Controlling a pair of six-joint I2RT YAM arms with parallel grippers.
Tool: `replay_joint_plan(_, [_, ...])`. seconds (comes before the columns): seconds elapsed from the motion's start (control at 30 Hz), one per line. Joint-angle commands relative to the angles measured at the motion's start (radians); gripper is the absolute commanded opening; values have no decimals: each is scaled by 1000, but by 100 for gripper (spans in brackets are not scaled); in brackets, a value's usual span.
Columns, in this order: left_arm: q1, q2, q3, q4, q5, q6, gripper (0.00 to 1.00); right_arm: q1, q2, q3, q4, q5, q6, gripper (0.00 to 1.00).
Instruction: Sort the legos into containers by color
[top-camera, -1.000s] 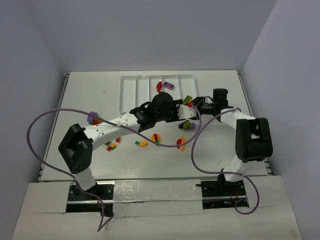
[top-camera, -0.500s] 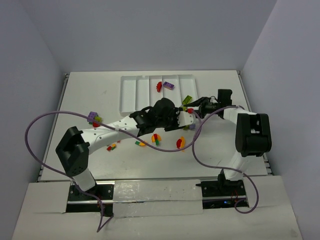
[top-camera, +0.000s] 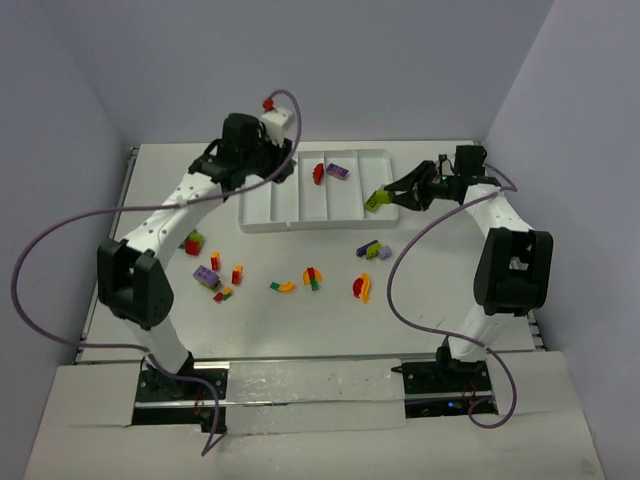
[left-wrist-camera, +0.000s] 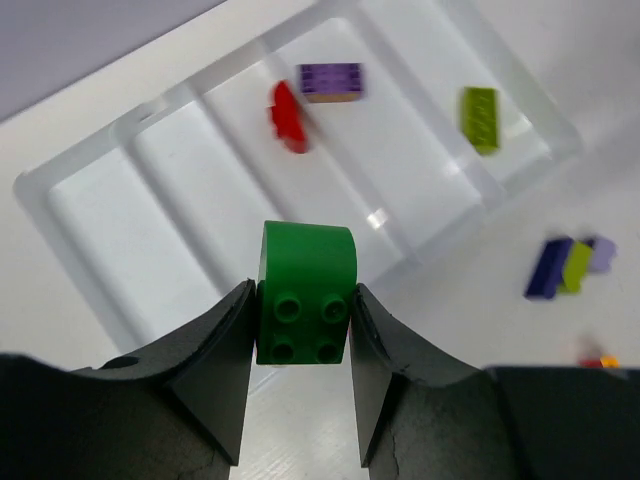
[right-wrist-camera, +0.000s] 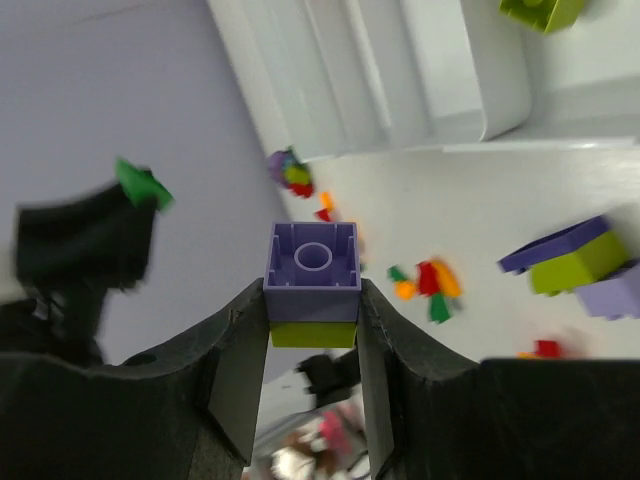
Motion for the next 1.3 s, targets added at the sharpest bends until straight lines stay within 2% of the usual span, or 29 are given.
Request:
replay_joint_plan(0.0, [58,191,157,11,-49,-182,0,31,-82,120,-182,175,-277,0])
replay_joint_plan(0.2, [78,347,248,87,-103,-206,0,104,-124,170,-251,338,-461,0])
replay_joint_plan(0.3, [82,444,328,89,-131,-207,1,184,-164,165,-246,445,-542,0])
replay_joint_plan(0.47, [84,511,340,149,-178,-199,3,244,-194,165,-233,504,-593,0])
replay_joint_plan(0.57, [86,560,373,151,-183,-193,8,269,-209,161,-219,529,-616,0])
replay_joint_plan(0.8, [88,631,412,151,-231,-177,28,299,-242,134,-172,568,-636,0])
replay_joint_plan(0.87, [88,641,415,154,-236,-173,39,300,-239,136,-172,569,-624,0])
replay_joint_plan(0.97, [88,649,423,151,-244,-168,51,300,-233,138,-175,559,-603,0])
replay_joint_plan(1.13, [90,639,456,118,-223,-155,79,301,-242,72,-97,469,-533,0])
replay_joint_plan(1.27, [99,535,433,81,-142,-162,82,302,-219,82,-89,458,-453,0])
